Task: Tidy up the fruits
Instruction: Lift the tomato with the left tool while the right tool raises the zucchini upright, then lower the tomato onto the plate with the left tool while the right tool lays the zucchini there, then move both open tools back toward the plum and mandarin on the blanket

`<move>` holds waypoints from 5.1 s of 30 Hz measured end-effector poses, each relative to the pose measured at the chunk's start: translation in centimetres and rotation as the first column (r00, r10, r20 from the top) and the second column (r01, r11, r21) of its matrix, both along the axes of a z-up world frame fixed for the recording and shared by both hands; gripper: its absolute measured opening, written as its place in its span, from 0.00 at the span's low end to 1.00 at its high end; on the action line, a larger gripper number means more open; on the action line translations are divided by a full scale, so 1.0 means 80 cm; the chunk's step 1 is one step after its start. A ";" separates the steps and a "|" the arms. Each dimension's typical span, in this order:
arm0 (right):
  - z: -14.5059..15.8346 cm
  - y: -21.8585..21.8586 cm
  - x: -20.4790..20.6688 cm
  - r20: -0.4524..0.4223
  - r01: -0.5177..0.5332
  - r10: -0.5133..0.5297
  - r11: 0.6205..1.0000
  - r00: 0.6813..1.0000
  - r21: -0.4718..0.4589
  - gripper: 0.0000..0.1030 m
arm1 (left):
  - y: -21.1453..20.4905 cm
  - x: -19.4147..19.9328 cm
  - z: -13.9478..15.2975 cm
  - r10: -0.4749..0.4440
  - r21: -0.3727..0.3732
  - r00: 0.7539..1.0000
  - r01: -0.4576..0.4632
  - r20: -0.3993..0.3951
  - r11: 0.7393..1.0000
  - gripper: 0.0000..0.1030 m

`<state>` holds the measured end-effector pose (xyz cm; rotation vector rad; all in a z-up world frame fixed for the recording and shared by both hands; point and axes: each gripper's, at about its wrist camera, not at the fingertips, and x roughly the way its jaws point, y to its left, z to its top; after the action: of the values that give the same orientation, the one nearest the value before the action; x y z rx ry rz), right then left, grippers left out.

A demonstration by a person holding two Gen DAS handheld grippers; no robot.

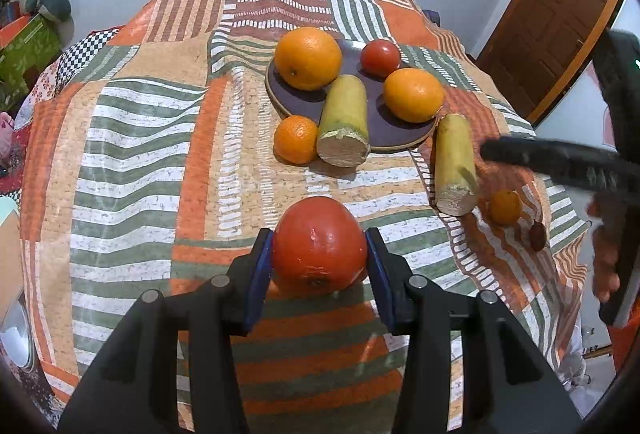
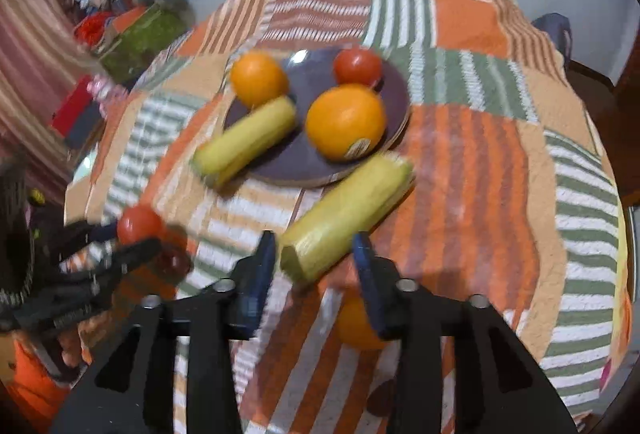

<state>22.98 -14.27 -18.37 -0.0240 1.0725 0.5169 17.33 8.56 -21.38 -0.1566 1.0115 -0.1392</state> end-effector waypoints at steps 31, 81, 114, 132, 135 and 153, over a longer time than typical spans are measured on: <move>-0.023 0.003 0.006 -0.036 -0.010 0.012 0.998 0.999 0.054 0.38 | -0.007 -0.009 0.017 0.023 0.006 0.999 -0.023 0.026 1.000 0.44; 0.018 0.066 0.145 0.061 -0.047 0.039 0.989 0.997 0.139 0.37 | -0.022 0.191 0.055 -0.021 0.048 0.996 0.017 0.084 0.999 0.43; 0.023 -0.054 0.097 0.186 0.047 -0.056 0.998 0.981 0.053 0.38 | -0.113 0.238 0.035 -0.091 0.102 0.995 0.086 0.045 0.991 0.71; 0.053 -0.061 0.030 0.250 0.031 -0.038 0.999 0.968 0.031 0.49 | -0.055 0.111 0.099 -0.046 0.154 0.989 0.025 0.139 0.988 0.71; 0.056 -0.060 0.010 0.254 0.022 -0.027 1.000 0.967 0.021 0.49 | -0.045 0.081 0.101 -0.046 0.156 0.990 0.025 0.134 0.987 0.71; 0.002 -0.042 -0.056 0.148 -0.024 0.031 0.999 0.989 -0.048 0.57 | -0.027 -0.007 0.013 -0.015 0.082 0.999 0.019 -0.047 0.996 0.62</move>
<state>18.48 -17.67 -18.24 -0.1162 0.9391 0.5073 16.77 6.38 -20.35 -0.0762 1.0635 -0.1091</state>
